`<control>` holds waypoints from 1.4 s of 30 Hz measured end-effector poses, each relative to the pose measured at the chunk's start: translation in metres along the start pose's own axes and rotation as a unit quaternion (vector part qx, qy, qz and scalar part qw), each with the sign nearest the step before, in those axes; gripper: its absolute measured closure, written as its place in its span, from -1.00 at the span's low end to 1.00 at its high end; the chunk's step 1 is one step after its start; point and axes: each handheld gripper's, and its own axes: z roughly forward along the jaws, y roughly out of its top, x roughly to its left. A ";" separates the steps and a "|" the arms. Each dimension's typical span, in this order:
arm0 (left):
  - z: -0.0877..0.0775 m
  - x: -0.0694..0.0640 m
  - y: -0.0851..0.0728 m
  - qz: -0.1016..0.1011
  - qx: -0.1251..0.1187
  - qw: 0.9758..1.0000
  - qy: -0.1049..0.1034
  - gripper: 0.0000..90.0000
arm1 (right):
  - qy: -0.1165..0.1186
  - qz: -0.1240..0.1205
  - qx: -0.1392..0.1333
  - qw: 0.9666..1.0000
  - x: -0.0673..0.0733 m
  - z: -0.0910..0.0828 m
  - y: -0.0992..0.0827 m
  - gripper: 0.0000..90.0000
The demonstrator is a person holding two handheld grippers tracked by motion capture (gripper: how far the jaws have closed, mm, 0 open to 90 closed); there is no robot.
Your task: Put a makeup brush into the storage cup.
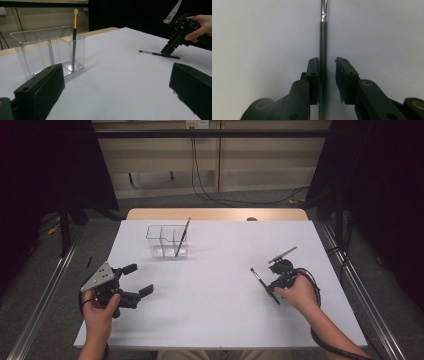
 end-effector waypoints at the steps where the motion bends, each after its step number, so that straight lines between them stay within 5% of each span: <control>1: 0.001 0.000 0.000 0.000 0.000 1.000 -0.001 -1.00 | 0.000 -0.004 -0.002 1.000 0.000 0.000 -0.002 0.63; 20: 0.007 -0.004 0.001 -0.001 0.004 1.000 -0.007 -1.00 | -0.023 -0.040 0.055 0.997 0.005 0.000 0.004 0.88; 34: 0.003 -0.003 -0.001 -0.003 0.004 1.000 -0.004 -1.00 | 0.023 -0.014 -0.003 1.000 -0.006 -0.002 -0.002 0.88; 42: 0.003 -0.003 -0.004 -0.005 0.007 1.000 -0.002 -1.00 | 0.060 -0.009 -0.072 0.996 -0.004 -0.006 -0.004 0.88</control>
